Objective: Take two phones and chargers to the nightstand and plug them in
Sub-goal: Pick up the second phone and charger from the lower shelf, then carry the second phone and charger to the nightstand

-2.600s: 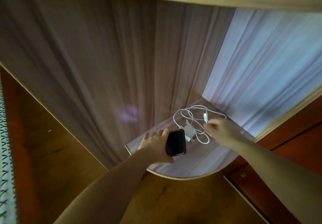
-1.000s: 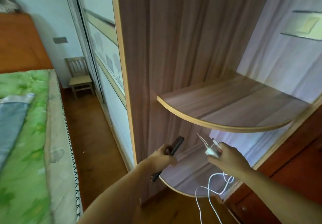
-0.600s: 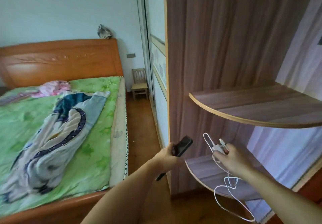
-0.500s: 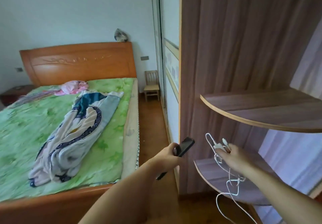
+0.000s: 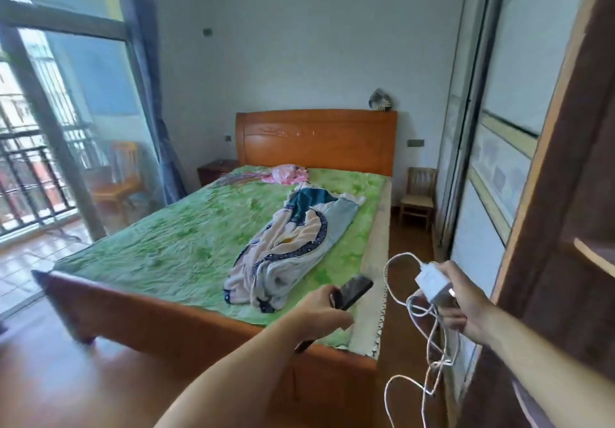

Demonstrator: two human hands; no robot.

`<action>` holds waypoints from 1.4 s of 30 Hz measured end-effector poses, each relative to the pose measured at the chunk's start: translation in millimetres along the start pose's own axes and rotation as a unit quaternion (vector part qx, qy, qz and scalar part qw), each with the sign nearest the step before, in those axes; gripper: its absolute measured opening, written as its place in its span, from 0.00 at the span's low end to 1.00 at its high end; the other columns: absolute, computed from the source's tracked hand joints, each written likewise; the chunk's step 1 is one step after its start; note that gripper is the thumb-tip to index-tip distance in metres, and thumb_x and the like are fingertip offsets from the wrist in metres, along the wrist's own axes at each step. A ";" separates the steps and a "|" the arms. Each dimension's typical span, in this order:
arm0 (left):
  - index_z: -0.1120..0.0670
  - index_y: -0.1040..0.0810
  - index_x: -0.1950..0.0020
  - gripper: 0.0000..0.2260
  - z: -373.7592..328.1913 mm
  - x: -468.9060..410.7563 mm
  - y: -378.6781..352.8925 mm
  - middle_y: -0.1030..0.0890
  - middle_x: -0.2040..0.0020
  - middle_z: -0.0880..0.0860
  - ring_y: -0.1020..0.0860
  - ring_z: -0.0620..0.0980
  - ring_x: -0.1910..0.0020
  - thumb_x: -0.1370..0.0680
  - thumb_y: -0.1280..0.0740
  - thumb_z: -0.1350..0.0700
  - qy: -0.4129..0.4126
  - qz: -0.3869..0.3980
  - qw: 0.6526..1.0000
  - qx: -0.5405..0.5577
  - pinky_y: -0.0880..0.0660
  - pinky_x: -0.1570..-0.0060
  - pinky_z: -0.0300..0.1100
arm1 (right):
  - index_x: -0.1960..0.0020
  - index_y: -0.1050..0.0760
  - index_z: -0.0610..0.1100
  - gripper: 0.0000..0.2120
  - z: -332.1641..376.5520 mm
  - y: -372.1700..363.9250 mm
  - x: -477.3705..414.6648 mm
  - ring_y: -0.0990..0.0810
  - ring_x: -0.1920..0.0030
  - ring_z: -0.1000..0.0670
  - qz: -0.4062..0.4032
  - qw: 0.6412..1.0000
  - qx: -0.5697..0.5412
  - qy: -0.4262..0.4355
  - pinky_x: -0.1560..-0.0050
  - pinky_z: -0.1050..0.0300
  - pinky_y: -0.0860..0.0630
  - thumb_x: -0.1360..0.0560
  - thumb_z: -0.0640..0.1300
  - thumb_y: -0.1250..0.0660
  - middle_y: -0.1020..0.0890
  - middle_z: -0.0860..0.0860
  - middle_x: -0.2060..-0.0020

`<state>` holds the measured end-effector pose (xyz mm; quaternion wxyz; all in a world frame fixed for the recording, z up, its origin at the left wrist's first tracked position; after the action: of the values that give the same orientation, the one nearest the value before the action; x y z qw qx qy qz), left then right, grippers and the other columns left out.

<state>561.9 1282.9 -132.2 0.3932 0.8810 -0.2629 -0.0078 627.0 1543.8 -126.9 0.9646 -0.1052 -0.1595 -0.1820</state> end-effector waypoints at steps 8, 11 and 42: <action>0.49 0.27 0.44 0.23 153.4 75.2 115.1 0.21 0.56 0.49 0.23 0.45 0.64 0.38 0.33 0.46 0.113 -0.114 0.985 0.062 0.28 0.68 0.37 | 0.58 0.23 0.38 0.17 -19.1 -181.3 -16.5 0.44 0.83 0.56 0.064 0.993 0.089 0.051 0.82 0.69 0.47 0.31 0.52 0.26 0.28 0.47 0.76; 0.51 0.26 0.45 0.26 194.1 105.6 139.0 0.21 0.55 0.50 0.23 0.48 0.61 0.42 0.34 0.43 0.146 -0.175 0.969 0.090 0.27 0.65 0.39 | 0.65 0.27 0.41 0.16 -26.8 -238.7 -19.5 0.42 0.85 0.54 0.077 0.982 0.156 0.075 0.82 0.68 0.46 0.31 0.51 0.27 0.34 0.50 0.83; 0.45 0.35 0.36 0.29 276.6 244.7 186.7 0.25 0.45 0.49 0.22 0.49 0.51 0.36 0.32 0.44 0.397 -0.409 0.810 0.133 0.20 0.51 0.47 | 0.48 0.25 0.42 0.20 -66.9 -533.7 -23.2 0.18 0.58 0.45 0.472 0.754 0.413 0.194 0.61 0.50 0.23 0.32 0.54 0.26 0.18 0.45 0.58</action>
<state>626.4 874.4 -146.0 0.3026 0.8771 0.3027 0.2178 419.3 1047.1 -119.6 0.8879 0.2788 0.0415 0.3637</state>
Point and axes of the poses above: each hand's wrist, its own x-axis away from the middle knuckle, its own y-axis out of the back of the hand, z = x × y, the point moved 1 cm from there along -x, towards the middle knuckle
